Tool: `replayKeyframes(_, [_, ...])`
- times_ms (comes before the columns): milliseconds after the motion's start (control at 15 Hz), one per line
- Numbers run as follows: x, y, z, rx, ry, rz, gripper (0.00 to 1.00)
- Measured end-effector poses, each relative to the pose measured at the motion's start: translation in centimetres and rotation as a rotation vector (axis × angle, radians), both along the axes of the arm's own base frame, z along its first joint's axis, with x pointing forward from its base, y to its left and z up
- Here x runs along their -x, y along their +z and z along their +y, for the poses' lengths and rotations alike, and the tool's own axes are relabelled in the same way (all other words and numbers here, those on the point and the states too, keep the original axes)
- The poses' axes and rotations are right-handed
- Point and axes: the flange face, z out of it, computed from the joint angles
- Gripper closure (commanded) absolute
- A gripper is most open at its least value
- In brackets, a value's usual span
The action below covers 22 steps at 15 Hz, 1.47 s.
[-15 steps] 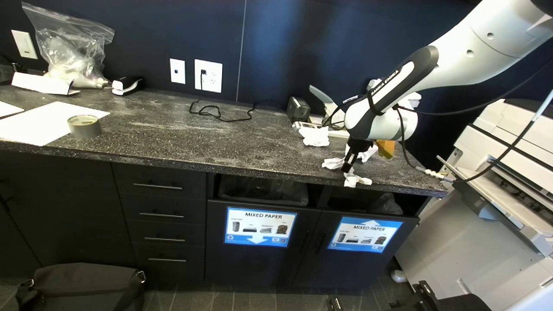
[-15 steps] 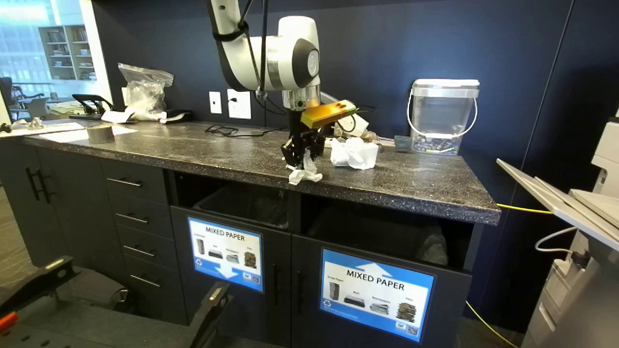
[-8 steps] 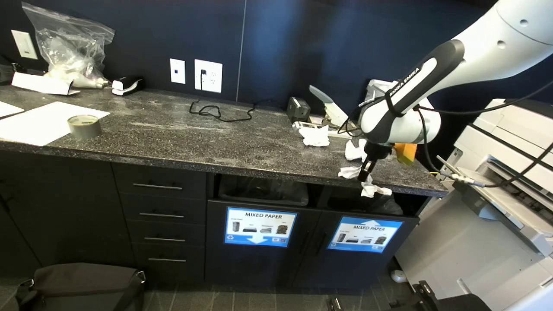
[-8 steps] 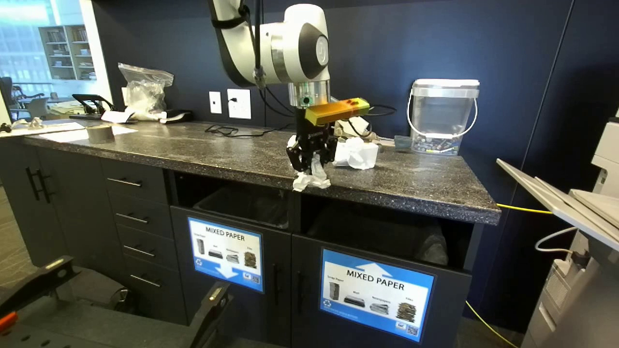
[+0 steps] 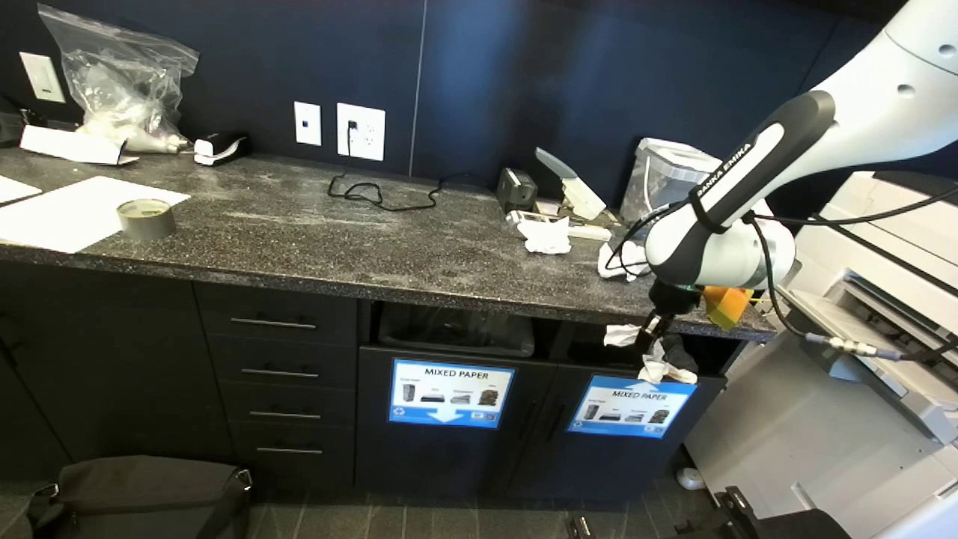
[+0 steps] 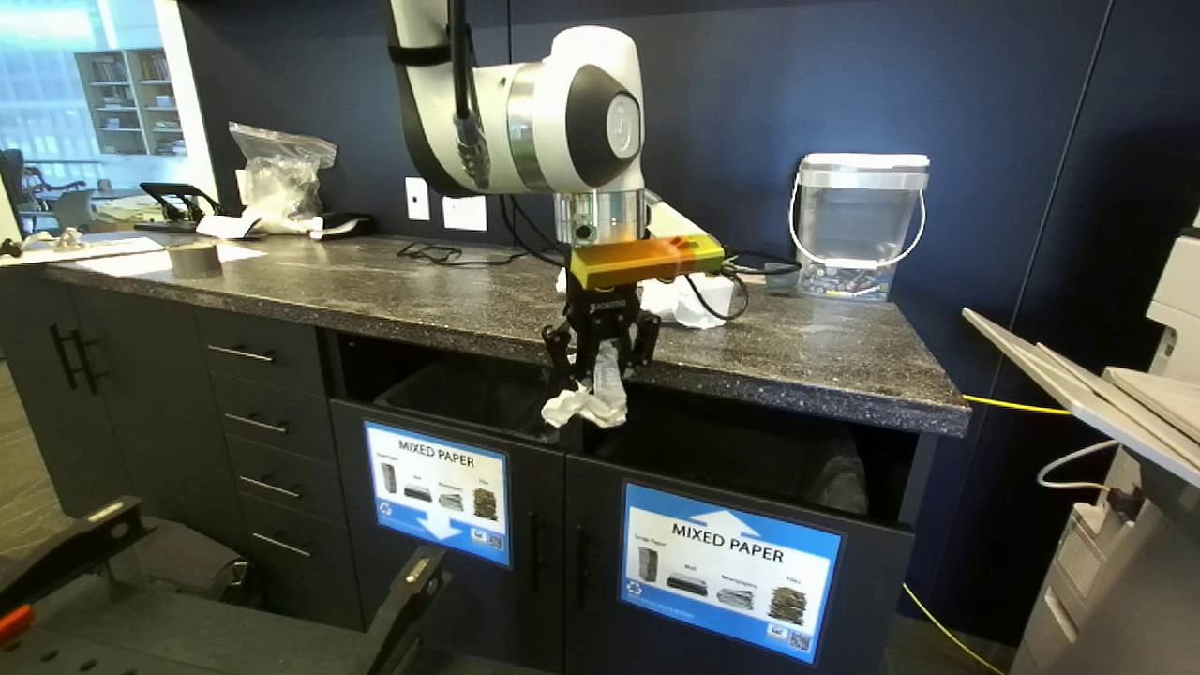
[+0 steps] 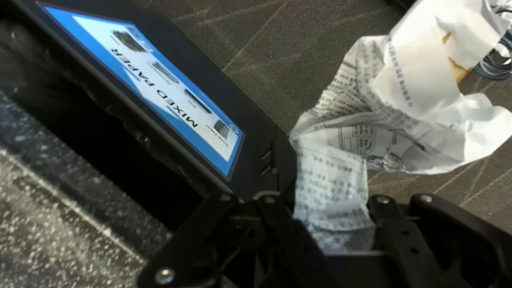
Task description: Remove all the paper trash from the base top and put them in the mixed paper bin on the right
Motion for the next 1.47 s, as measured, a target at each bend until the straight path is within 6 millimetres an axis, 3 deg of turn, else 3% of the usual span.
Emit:
replayKeyframes(400, [3.5, -3.9, -0.7, -0.026, -0.183, -0.076, 0.96])
replayKeyframes(800, [4.9, -9.1, -1.7, -0.064, -0.458, -0.222, 0.96])
replayKeyframes(1467, [0.9, -12.8, -3.8, -0.152, -0.758, -0.526, 0.95])
